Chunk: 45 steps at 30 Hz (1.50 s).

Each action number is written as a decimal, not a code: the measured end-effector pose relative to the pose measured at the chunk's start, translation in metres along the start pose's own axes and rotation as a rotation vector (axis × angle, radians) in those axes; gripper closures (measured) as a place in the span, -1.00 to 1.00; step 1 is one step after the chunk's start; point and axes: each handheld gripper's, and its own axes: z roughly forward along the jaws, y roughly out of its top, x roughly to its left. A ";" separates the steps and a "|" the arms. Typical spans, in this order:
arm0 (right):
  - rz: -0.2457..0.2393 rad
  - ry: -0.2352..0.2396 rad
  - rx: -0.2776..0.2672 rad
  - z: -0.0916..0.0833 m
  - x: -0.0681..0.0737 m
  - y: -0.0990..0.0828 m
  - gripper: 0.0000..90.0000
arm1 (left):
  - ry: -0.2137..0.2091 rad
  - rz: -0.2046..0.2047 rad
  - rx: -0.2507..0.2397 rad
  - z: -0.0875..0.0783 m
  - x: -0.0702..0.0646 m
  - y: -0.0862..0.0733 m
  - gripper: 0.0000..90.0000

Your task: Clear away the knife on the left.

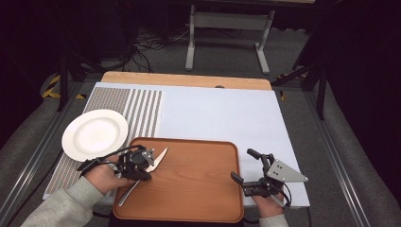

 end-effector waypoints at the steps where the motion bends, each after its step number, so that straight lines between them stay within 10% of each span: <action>1: 0.000 0.000 0.000 0.000 0.000 0.000 -0.89 | 0.000 0.001 -0.002 0.000 0.001 -0.001 0.99; 45: -0.008 -0.005 0.007 0.000 0.000 0.000 -0.89 | 0.025 -0.102 0.010 -0.008 0.011 -0.026 0.99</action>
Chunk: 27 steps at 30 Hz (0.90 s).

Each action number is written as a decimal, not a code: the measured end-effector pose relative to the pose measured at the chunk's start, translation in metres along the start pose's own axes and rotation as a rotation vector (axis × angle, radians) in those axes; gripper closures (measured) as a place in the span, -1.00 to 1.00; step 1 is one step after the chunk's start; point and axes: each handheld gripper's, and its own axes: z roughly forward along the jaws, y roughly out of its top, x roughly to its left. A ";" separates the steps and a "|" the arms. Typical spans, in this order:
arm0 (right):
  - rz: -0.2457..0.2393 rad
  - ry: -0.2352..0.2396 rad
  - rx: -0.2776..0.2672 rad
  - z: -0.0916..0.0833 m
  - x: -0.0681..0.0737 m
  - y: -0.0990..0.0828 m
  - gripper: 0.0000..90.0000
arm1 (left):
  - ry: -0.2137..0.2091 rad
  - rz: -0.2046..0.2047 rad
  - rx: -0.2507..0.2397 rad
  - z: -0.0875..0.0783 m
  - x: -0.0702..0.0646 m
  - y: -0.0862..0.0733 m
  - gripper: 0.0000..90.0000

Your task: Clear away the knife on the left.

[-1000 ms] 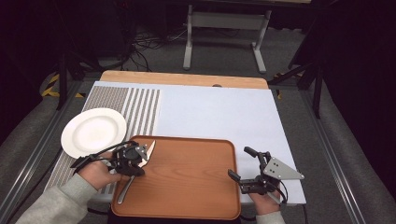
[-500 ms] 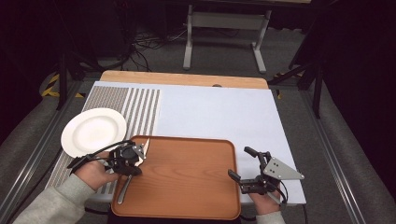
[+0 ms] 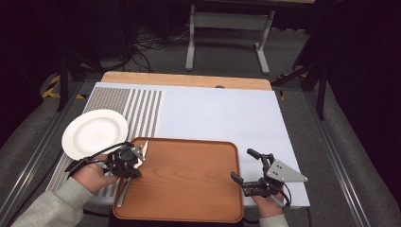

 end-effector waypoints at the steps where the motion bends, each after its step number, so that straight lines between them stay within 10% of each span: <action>1: -0.001 0.000 0.001 0.000 0.000 0.000 -0.89 | 0.000 0.000 0.000 0.000 0.000 0.000 0.99; 21: 0.000 0.000 0.001 0.000 0.000 0.000 -0.89 | 0.003 -0.039 0.002 -0.004 -0.002 -0.010 0.96; 27: 0.001 -0.002 -0.001 -0.001 0.001 0.000 -0.89 | -0.019 -0.023 -0.164 -0.018 -0.004 -0.011 0.19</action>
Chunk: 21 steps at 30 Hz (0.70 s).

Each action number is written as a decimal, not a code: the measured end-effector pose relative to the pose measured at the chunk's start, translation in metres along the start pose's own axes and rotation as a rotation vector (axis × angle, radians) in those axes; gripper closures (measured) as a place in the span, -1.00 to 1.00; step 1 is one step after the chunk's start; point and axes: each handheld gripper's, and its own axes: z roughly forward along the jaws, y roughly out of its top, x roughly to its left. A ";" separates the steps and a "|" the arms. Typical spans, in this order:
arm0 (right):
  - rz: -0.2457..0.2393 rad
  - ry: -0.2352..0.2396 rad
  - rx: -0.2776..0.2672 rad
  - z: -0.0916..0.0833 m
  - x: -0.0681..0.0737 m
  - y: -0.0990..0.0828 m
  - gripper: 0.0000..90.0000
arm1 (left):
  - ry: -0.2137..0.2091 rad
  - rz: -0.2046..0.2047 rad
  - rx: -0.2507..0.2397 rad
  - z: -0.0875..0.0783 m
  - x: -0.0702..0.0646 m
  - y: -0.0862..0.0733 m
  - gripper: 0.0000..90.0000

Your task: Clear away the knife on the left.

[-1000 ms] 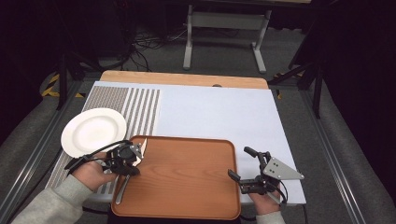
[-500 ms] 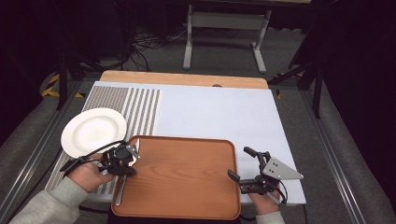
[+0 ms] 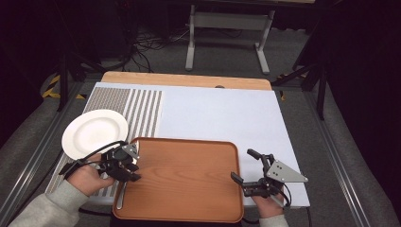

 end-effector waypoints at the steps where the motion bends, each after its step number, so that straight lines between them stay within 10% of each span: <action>1: 0.000 -0.002 0.000 0.000 0.000 0.000 -0.89 | -0.010 -0.011 -0.016 -0.002 0.000 0.000 0.03; 13: 0.008 0.000 0.006 0.001 -0.002 -0.002 -0.89 | 0.112 0.010 -0.261 -0.018 -0.008 -0.014 -0.89; 21: 0.008 0.001 0.009 0.001 -0.002 -0.002 -0.89 | 0.100 0.025 -0.508 -0.026 -0.015 -0.034 -0.99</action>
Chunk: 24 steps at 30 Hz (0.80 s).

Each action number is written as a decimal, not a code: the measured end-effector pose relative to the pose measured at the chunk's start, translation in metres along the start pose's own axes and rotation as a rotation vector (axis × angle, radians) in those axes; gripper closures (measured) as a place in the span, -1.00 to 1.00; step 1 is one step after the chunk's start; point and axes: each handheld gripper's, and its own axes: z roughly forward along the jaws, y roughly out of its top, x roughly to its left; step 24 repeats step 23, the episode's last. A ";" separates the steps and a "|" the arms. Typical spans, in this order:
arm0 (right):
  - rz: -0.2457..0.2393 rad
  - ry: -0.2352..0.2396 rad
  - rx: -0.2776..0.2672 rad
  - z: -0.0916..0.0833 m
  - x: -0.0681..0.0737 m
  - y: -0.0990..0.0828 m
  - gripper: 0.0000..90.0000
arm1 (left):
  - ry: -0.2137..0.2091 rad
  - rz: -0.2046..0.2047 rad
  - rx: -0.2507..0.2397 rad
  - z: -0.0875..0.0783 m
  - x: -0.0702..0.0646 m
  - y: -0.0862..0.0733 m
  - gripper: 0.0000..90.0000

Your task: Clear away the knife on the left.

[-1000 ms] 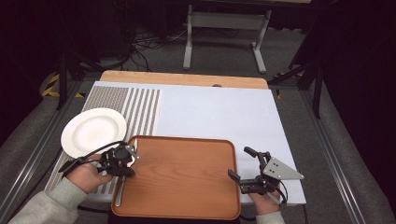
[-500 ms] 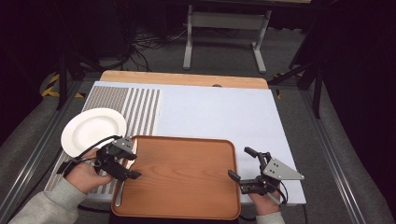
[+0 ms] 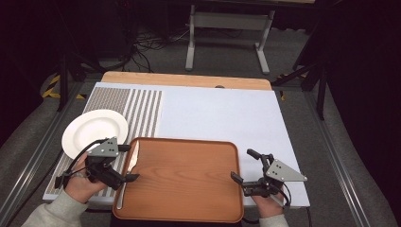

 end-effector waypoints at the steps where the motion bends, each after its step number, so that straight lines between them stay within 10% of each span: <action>1: 0.002 0.000 0.003 0.000 0.000 0.000 -0.89 | 0.000 0.004 -0.044 -0.003 -0.002 -0.003 -0.99; 6: -0.004 0.008 0.010 0.002 -0.001 0.000 -0.89 | 0.009 -0.006 -0.233 -0.009 -0.005 -0.018 -1.00; 13: 0.000 0.014 0.019 0.008 -0.004 0.001 -0.90 | 0.025 -0.046 -0.371 -0.009 -0.006 -0.040 -1.00; 24: 0.007 0.014 0.026 0.009 -0.002 -0.001 -0.90 | 0.059 -0.077 -0.430 -0.004 -0.007 -0.057 -0.99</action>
